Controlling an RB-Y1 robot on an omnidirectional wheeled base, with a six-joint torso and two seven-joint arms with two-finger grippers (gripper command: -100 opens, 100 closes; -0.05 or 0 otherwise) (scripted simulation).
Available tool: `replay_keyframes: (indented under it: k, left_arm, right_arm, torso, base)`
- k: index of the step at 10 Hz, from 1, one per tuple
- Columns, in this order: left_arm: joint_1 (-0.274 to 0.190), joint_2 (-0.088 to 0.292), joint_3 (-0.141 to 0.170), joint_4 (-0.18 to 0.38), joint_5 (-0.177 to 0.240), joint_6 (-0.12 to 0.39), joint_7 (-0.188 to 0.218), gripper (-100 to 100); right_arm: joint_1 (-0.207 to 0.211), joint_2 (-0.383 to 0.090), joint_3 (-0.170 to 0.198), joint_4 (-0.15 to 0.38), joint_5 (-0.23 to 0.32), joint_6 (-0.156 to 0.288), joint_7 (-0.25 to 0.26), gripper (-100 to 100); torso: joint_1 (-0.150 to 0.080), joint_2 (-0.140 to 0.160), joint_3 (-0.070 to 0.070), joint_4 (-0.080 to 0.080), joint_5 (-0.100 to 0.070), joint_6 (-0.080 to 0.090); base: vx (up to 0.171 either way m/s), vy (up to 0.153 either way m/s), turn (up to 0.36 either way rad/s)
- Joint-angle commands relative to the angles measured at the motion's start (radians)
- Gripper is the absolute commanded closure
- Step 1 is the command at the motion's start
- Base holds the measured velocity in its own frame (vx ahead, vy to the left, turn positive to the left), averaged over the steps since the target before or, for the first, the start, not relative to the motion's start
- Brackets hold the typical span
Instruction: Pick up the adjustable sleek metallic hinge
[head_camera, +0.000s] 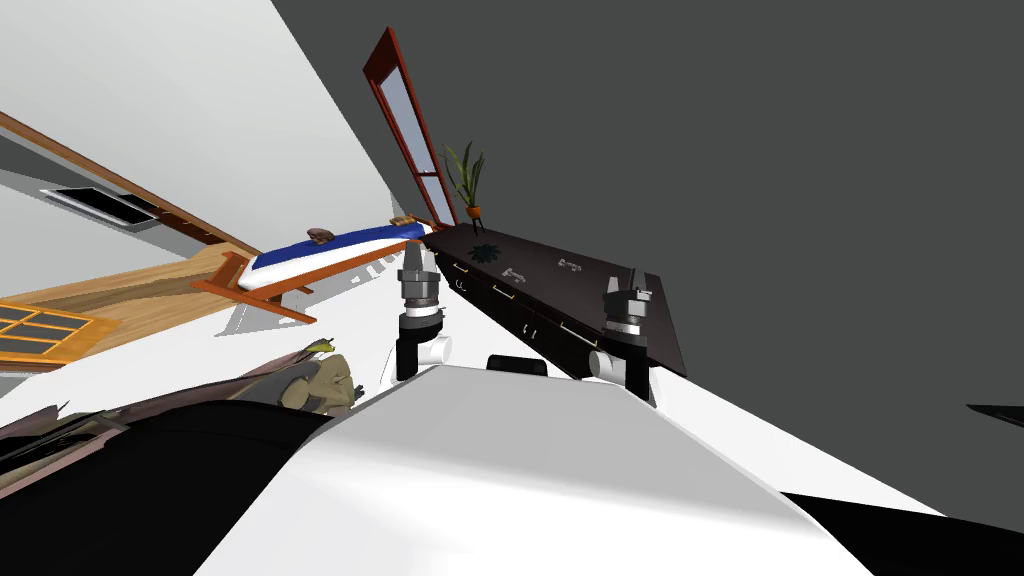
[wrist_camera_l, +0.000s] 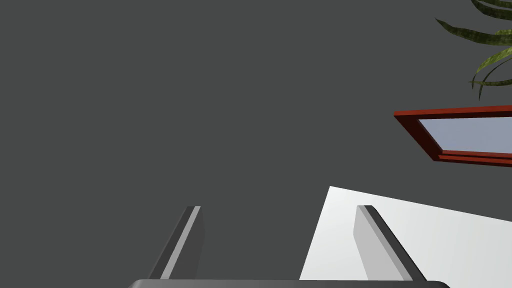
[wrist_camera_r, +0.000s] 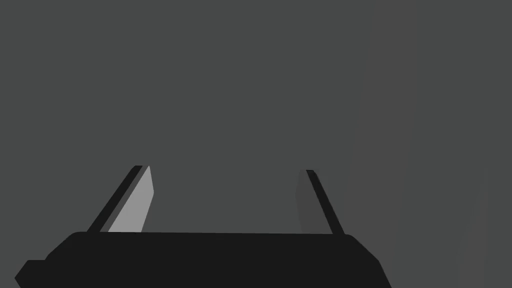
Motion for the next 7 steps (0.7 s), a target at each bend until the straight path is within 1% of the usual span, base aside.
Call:
replay_keyframes:
  k: [1, 3, 5, 7]
  left_arm:
    - [0.0, 0.0, 0.0, 0.0, 0.0, 0.0, 0.0, 0]
    - [0.0, 0.0, 0.0, 0.0, 0.0, 0.0, 0.0, 0]
    - [0.0, 0.0, 0.0, 0.0, 0.0, 0.0, 0.0, 0]
    - [0.0, 0.0, 0.0, 0.0, 0.0, 0.0, 0.0, 0]
  right_arm:
    - [-0.004, -0.029, -0.004, -0.002, 0.0, -0.002, 0.0, -100]
    - [-0.012, -0.076, -0.011, -0.006, 0.001, -0.007, 0.0, -100]
    - [-0.023, -0.134, -0.02, -0.011, 0.003, -0.015, 0.0, -100]
    - [-0.037, -0.195, -0.028, -0.015, 0.007, -0.024, 0.0, -100]
  torso:
    - [0.0, 0.0, 0.0, 0.0, 0.0, 0.0]
    - [0.0, 0.001, 0.001, 0.0, 0.0, 0.0]
    - [0.001, 0.002, 0.001, 0.001, 0.0, 0.0]
    - [0.002, 0.003, 0.002, 0.001, 0.0, 0.0]
  base:
    - [-0.012, 0.007, 0.012]
    - [-0.031, 0.008, 0.02]
    - [-0.036, 0.019, 0.032]
    - [-0.047, 0.046, 0.044]
